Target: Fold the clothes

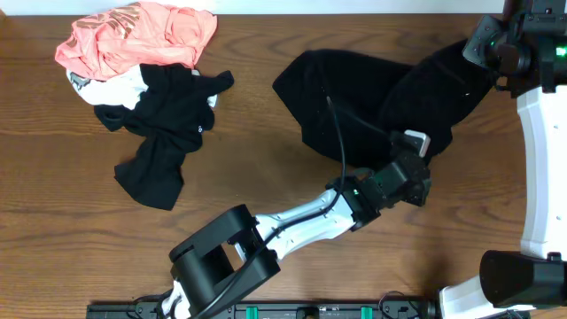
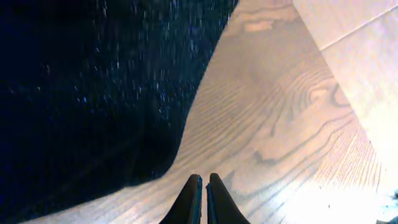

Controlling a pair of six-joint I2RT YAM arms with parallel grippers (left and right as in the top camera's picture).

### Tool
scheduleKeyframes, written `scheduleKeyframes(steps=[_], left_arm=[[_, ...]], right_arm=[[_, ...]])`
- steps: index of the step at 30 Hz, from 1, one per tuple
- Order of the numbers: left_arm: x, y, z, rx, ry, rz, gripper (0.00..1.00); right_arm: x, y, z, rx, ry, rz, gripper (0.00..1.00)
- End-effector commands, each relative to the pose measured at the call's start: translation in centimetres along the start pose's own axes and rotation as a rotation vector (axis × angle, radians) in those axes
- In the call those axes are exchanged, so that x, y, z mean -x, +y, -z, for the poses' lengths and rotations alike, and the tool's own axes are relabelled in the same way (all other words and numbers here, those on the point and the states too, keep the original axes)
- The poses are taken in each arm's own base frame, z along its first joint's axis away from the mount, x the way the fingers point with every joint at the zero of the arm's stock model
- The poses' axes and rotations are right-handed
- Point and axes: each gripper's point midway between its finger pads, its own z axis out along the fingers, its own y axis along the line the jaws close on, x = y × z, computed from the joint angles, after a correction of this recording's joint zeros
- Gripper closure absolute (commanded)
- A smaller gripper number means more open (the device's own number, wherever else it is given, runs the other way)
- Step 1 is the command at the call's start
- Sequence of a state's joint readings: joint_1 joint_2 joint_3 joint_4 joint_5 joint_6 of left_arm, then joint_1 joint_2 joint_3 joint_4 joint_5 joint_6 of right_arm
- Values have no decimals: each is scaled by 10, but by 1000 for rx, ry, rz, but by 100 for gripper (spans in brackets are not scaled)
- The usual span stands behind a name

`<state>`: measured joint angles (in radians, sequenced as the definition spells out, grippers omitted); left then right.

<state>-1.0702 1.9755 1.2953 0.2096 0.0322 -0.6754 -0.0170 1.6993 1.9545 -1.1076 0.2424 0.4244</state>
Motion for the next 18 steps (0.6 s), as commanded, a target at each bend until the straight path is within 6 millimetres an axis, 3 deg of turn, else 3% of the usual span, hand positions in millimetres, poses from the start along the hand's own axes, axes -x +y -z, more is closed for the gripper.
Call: scheduleKeyframes(steps=[1, 5, 8, 11, 18], left_arm=[[5, 8, -9, 40, -60, -25, 94], [1, 12, -22, 48, -106, -13, 93], [1, 12, -30, 29, -127, -12, 83], [0, 11, -32, 25, -132, -53, 55], [5, 7, -31, 22, -150, -234, 19]], right_arm=[[12, -3, 12, 0, -44, 1, 99], [12, -3, 12, -1, -43, 1, 99], [11, -3, 12, -2, -41, 1, 99], [11, -3, 12, -3, -38, 2, 99], [10, -3, 12, -3, -37, 3, 98]])
